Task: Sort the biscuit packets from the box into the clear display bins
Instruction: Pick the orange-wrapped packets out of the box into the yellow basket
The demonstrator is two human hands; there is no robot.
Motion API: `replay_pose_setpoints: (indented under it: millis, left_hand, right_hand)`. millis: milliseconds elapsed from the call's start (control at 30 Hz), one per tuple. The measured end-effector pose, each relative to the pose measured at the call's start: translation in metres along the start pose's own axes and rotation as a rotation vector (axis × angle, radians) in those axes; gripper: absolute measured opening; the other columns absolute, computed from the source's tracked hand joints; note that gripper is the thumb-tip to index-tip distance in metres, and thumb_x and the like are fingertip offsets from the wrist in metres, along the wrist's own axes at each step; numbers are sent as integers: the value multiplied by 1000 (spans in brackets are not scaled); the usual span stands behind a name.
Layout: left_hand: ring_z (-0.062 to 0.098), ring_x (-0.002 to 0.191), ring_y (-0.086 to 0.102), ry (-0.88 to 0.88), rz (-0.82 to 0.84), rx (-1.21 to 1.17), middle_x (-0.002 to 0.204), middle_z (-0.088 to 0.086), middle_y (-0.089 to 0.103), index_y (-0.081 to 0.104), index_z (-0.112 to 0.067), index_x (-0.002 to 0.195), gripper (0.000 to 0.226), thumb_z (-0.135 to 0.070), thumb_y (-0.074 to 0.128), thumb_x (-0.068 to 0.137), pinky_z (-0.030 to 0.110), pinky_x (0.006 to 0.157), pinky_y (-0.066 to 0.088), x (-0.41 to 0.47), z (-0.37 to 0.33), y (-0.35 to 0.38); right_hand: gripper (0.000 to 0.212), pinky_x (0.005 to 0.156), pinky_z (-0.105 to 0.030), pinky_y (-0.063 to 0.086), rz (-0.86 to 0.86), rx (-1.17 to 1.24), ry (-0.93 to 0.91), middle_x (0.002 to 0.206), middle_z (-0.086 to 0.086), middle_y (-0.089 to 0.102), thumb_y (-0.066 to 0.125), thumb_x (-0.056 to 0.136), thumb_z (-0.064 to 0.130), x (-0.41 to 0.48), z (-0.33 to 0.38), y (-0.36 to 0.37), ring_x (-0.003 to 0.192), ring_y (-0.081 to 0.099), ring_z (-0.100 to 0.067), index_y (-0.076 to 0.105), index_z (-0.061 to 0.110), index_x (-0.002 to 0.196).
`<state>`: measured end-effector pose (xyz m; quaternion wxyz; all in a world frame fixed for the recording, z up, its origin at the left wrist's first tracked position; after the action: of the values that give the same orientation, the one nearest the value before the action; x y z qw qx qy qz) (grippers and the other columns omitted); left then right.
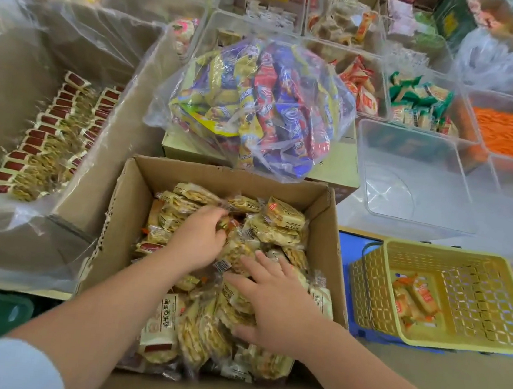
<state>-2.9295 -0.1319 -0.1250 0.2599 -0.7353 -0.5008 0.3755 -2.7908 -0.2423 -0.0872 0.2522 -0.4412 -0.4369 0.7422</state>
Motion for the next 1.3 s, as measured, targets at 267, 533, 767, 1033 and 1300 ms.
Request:
replay_pose_setpoints:
  millis: [267, 533, 767, 1033, 1300]
  left_hand:
    - [35, 133, 51, 60, 193, 400, 162, 9, 23, 37, -14, 154, 78, -16, 73, 85, 46, 110, 47, 42, 17, 40]
    - [33, 137, 44, 79, 284, 809, 145, 11, 50, 27, -18, 155, 80, -32, 67, 88, 49, 109, 42, 56, 23, 64]
    - [33, 118, 58, 28, 429, 764, 130, 11, 53, 38, -22, 147, 77, -36, 73, 79, 45, 90, 54, 59, 30, 72]
    - [30, 110, 62, 65, 489, 643, 128, 4, 58, 35, -36, 151, 91, -42, 70, 68, 43, 83, 58, 52, 29, 66]
    - [24, 118, 60, -84, 649, 536, 144, 4, 57, 37, -26, 157, 92, -37, 76, 74, 40, 94, 57, 41, 39, 83]
  right_hand:
    - [82, 123, -51, -5, 12, 63, 70, 168, 2, 20, 41, 85, 81, 9, -32, 29, 156, 0, -20, 35, 37, 153]
    - [74, 123, -48, -7, 10, 144, 72, 160, 6, 36, 45, 88, 76, 3, -36, 42, 155, 10, -17, 41, 35, 150]
    - [73, 126, -50, 1, -17, 162, 70, 154, 6, 44, 45, 88, 75, 0, -35, 42, 153, 17, -18, 46, 33, 147]
    - [73, 126, -49, 1, -23, 160, 77, 154, 7, 44, 47, 87, 75, 1, -34, 42, 153, 18, -18, 47, 34, 147]
    - [70, 125, -44, 8, -46, 239, 84, 159, 7, 37, 56, 90, 66, -3, -35, 35, 151, 22, -18, 43, 34, 150]
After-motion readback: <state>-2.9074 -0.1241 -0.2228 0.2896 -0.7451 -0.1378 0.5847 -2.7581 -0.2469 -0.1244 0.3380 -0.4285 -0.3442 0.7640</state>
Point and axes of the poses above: each hand's wrist, its own x-axis towards the middle knuckle, its own y-axis out of the palm, z = x × y, the point moved 6 cm from there along x, towards the middle knuckle
